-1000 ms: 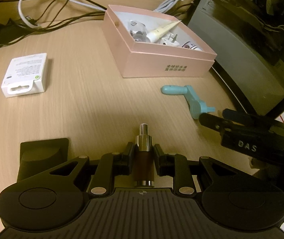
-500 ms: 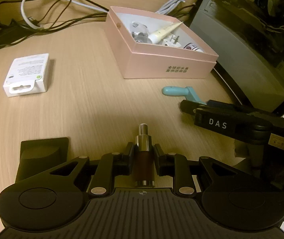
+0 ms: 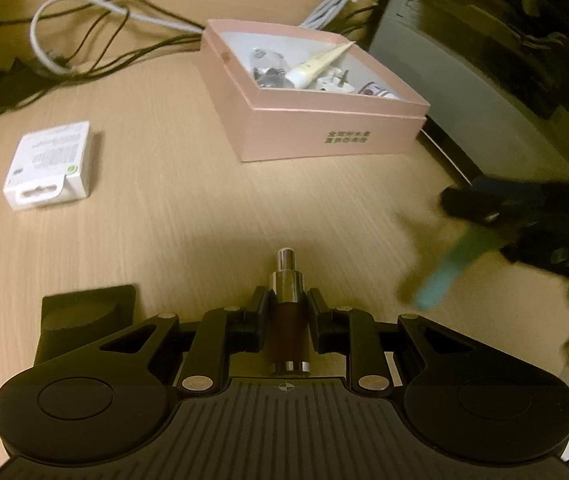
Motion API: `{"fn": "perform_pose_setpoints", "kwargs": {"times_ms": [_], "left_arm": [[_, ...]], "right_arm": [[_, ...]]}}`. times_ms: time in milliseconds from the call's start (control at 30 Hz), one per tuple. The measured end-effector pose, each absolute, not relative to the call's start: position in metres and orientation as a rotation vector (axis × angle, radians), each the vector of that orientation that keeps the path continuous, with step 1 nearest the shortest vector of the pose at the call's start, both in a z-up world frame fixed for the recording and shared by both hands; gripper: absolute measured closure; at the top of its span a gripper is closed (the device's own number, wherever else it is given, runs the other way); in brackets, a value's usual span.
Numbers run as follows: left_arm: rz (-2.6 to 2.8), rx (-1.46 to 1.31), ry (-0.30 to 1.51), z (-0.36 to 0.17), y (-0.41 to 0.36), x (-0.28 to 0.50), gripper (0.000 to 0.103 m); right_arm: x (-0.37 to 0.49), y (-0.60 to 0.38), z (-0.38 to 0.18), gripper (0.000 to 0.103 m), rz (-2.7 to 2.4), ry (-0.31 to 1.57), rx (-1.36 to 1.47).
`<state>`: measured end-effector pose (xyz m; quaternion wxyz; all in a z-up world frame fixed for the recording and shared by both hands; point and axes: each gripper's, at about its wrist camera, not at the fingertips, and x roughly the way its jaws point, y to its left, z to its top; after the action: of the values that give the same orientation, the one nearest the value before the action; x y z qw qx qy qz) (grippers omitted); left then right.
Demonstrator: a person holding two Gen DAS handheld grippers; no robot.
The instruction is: Organize rigid objects
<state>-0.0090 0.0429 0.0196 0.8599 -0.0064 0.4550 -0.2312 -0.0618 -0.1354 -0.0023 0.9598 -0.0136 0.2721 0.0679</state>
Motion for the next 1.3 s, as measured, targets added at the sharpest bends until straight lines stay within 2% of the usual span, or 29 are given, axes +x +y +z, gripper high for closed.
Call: {"fn": "perform_pose_setpoints", "kwargs": {"times_ms": [400,567,700,867,1033,1167,1300], "left_arm": [[-0.577,0.029,0.973,0.022,0.038,-0.019,0.079],[-0.619,-0.002,0.929,0.042,0.04,-0.018,0.079],[-0.655,-0.081,0.86,0.075,0.035,0.007,0.079],[-0.642,-0.124,0.687,0.13,0.004,0.068,0.079],[-0.535,-0.244,0.715,0.137,-0.013,0.134,0.079],[-0.525,-0.284,0.679,0.135,0.004,0.122,0.079],[-0.525,-0.178,0.659,0.134,0.021,0.085,0.079]], "right_arm": [[-0.081,-0.14,0.008,0.06,0.138,0.56,-0.034],[-0.087,-0.146,0.011,0.06,0.118,0.553,-0.031],[-0.091,-0.154,0.018,0.06,0.09,0.544,-0.013],[-0.093,-0.159,0.03,0.06,0.061,0.508,0.011],[-0.093,-0.154,0.038,0.06,0.044,0.475,0.003],[-0.096,-0.153,0.037,0.06,0.037,0.477,0.002],[-0.087,-0.158,0.027,0.06,0.037,0.534,0.004]]}}
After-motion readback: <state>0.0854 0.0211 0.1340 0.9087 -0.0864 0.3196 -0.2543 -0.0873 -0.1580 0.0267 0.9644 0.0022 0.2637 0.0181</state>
